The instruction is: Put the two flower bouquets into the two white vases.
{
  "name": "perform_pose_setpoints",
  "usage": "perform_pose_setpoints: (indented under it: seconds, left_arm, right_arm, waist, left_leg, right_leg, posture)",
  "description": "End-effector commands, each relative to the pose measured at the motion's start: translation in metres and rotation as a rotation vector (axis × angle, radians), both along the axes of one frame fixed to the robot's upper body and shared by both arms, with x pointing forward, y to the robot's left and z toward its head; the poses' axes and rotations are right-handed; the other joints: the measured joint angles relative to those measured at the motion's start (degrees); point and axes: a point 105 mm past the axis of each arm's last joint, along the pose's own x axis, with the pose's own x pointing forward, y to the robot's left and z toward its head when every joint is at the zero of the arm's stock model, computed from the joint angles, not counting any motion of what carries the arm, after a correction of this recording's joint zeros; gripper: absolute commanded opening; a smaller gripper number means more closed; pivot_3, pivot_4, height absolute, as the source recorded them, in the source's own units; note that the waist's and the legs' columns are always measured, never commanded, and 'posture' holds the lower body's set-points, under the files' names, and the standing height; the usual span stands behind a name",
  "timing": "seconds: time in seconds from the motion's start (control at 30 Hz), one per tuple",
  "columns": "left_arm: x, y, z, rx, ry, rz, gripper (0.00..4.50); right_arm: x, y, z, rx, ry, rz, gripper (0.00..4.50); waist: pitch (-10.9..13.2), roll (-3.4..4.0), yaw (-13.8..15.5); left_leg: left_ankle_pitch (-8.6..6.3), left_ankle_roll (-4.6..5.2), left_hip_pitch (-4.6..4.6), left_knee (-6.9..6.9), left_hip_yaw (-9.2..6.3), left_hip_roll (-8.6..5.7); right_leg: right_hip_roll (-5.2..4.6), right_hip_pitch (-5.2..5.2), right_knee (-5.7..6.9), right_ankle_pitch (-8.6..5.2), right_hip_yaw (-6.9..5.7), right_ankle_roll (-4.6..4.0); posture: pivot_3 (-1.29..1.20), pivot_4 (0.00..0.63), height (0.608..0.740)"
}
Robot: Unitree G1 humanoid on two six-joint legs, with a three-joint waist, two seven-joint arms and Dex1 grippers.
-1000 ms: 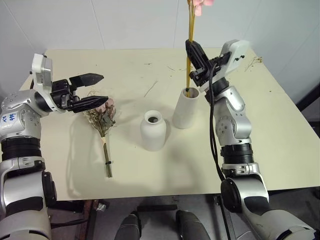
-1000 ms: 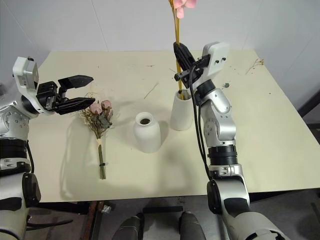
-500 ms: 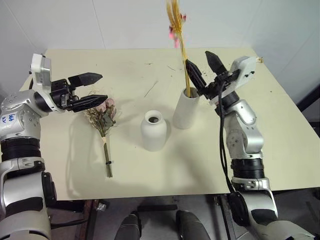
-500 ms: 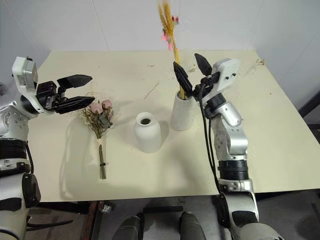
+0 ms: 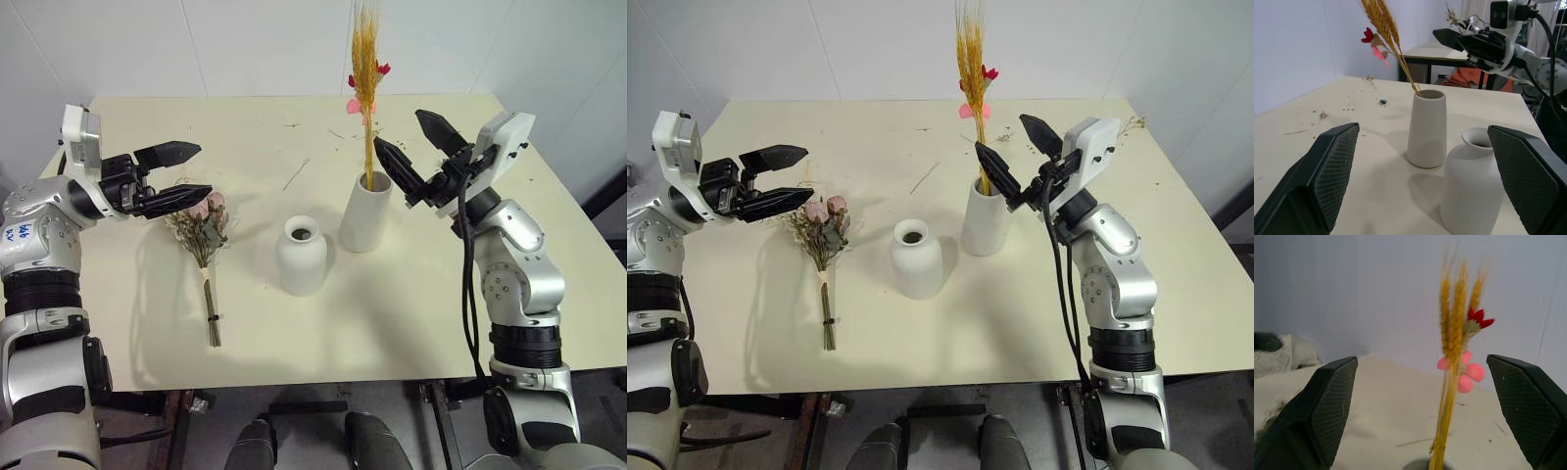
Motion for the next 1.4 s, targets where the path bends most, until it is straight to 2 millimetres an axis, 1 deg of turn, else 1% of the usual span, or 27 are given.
perform_pose_setpoints:
  seconds: [0.03,0.1,0.17,0.27,0.4,0.5,0.6,0.63,0.7,0.83,0.9,1.0,1.1,1.2,1.3,1.4]
  left_arm:
    - [-0.002,0.009,0.011,0.002,-0.048,0.088,4.50]
    - [0.002,0.014,0.012,-0.009,-0.042,0.174,4.50]
    - [0.008,0.018,0.012,-0.026,-0.032,0.265,4.50]
    - [0.015,0.024,0.010,-0.058,-0.007,0.405,4.50]
    - [0.016,0.026,-0.008,-0.041,0.078,0.595,4.50]
    - [0.012,0.020,-0.022,-0.009,0.152,0.672,4.50]
    - [0.008,0.015,-0.036,0.016,0.236,0.743,4.50]
    - [0.007,0.011,-0.043,0.008,0.304,0.756,4.50]
    - [0.002,0.008,-0.059,0.052,0.406,0.808,4.50]
    - [-0.005,0.007,-0.087,0.117,0.596,0.922,4.50]
    - [-0.009,0.004,-0.092,0.135,0.639,0.953,4.50]
    - [-0.014,0.000,-0.090,0.113,0.654,0.993,4.50]
    - [-0.020,-0.004,-0.093,0.113,0.688,1.013,4.50]
    - [-0.024,-0.008,-0.107,0.145,0.726,0.999,4.50]
    - [-0.022,-0.004,-0.118,0.131,0.788,1.025,4.50]
    - [-0.021,-0.001,-0.130,0.155,0.843,1.033,4.50]
  right_arm:
    - [-0.025,-0.004,0.004,-0.134,-0.007,0.080,4.47]
    - [-0.041,-0.010,-0.006,-0.233,0.113,0.194,4.47]
    - [-0.053,-0.015,-0.009,-0.289,0.175,0.256,4.47]
    - [-0.065,-0.025,-0.014,-0.366,0.238,0.316,4.47]
    - [-0.082,-0.037,-0.014,-0.436,0.300,0.425,4.47]
    - [-0.087,-0.044,-0.011,-0.452,0.306,0.479,4.47]
    - [-0.085,-0.050,-0.008,-0.453,0.293,0.497,4.47]
    - [-0.083,-0.052,-0.007,-0.450,0.291,0.497,4.47]
    - [-0.078,-0.056,-0.007,-0.449,0.289,0.491,4.47]
    - [-0.071,-0.058,-0.008,-0.460,0.303,0.481,4.47]
    - [-0.067,-0.058,-0.008,-0.465,0.306,0.475,4.47]
    - [-0.063,-0.059,-0.009,-0.475,0.311,0.469,4.47]
    - [-0.060,-0.059,-0.008,-0.480,0.312,0.465,4.47]
    - [-0.057,-0.058,-0.007,-0.485,0.310,0.464,4.47]
    - [-0.056,-0.056,-0.006,-0.482,0.305,0.467,4.47]
    - [-0.056,-0.056,-0.006,-0.482,0.306,0.466,4.47]
  waist:
    - [0.00,-0.01,0.19]
    - [0.00,-0.01,0.48]
    - [0.00,-0.02,0.60]
    - [0.00,-0.02,0.73]
    - [0.00,-0.03,0.92]
    - [0.01,-0.07,1.26]
    - [0.02,-0.10,1.30]
    - [0.02,-0.10,1.29]
    - [0.02,-0.10,1.29]
    - [0.02,-0.11,1.30]
    - [0.02,-0.11,1.22]
    - [0.03,-0.12,1.31]
    - [0.03,-0.12,1.32]
    - [0.03,-0.12,1.28]
    - [0.03,-0.12,1.31]
    - [0.03,-0.12,1.35]
  left_leg:
    - [0.00,0.00,-0.01,-0.02,0.00,0.00]
    - [-0.01,0.01,-0.02,0.00,0.00,-0.01]
    - [-0.01,0.01,-0.01,0.02,0.00,0.01]
    - [-0.02,0.01,0.03,0.09,0.00,0.03]
    - [-0.02,0.00,0.04,0.18,0.00,0.01]
    - [-0.03,0.00,0.03,0.21,0.01,0.01]
    - [-0.04,-0.01,0.03,0.27,0.01,0.00]
    - [-0.04,-0.01,0.03,0.28,0.01,-0.01]
    - [-0.04,-0.01,0.05,0.31,0.01,-0.03]
    - [-0.05,-0.03,0.04,0.32,0.00,-0.03]
    - [-0.06,-0.04,0.03,0.32,0.00,-0.03]
    - [-0.08,-0.07,0.02,0.32,0.00,-0.03]
    - [-0.09,-0.09,0.02,0.32,-0.01,-0.04]
    - [-0.11,-0.12,0.03,0.32,0.00,-0.04]
    - [-0.12,-0.15,0.03,0.32,0.00,-0.04]
    - [-0.13,-0.15,0.02,0.32,0.00,-0.04]
  right_leg:
    - [-0.01,0.01,-0.01,0.00,0.00,0.01]
    - [-0.02,0.01,-0.05,-0.01,0.00,0.02]
    - [-0.02,0.03,-0.05,-0.01,0.00,0.01]
    - [0.00,0.07,-0.03,-0.02,0.00,0.00]
    - [-0.04,0.15,-0.08,-0.01,0.01,0.00]
    - [-0.04,0.16,-0.09,0.00,0.00,0.02]
    - [-0.03,0.20,-0.12,0.00,-0.01,0.02]
    - [-0.04,0.20,-0.14,0.00,0.00,0.02]
    - [-0.06,0.27,-0.18,0.01,0.00,0.03]
    - [-0.04,0.29,-0.26,0.02,-0.01,0.04]
    - [-0.04,0.28,-0.26,0.02,0.00,0.05]
    - [-0.03,0.27,-0.28,0.02,-0.01,0.05]
    - [-0.04,0.28,-0.30,0.02,-0.01,0.05]
    - [-0.04,0.29,-0.34,0.02,0.00,0.06]
    - [-0.03,0.29,-0.36,0.02,0.00,0.05]
    - [-0.04,0.30,-0.39,0.02,0.00,0.05]
  posture:
    - [0.00,0.150,0.740]
    - [0.00,0.150,0.740]
    - [0.00,0.150,0.740]
    - [0.00,0.150,0.740]
    - [0.00,0.150,0.740]
    - [0.00,0.150,0.740]
    - [0.00,0.150,0.740]
    - [0.00,0.150,0.740]
    - [0.00,0.150,0.740]
    - [0.00,0.150,0.740]
    - [0.00,0.150,0.740]
    - [0.00,0.150,0.740]
    - [0.00,0.150,0.740]
    - [0.00,0.150,0.740]
    - [0.00,0.150,0.740]
    - [0.00,0.150,0.740]
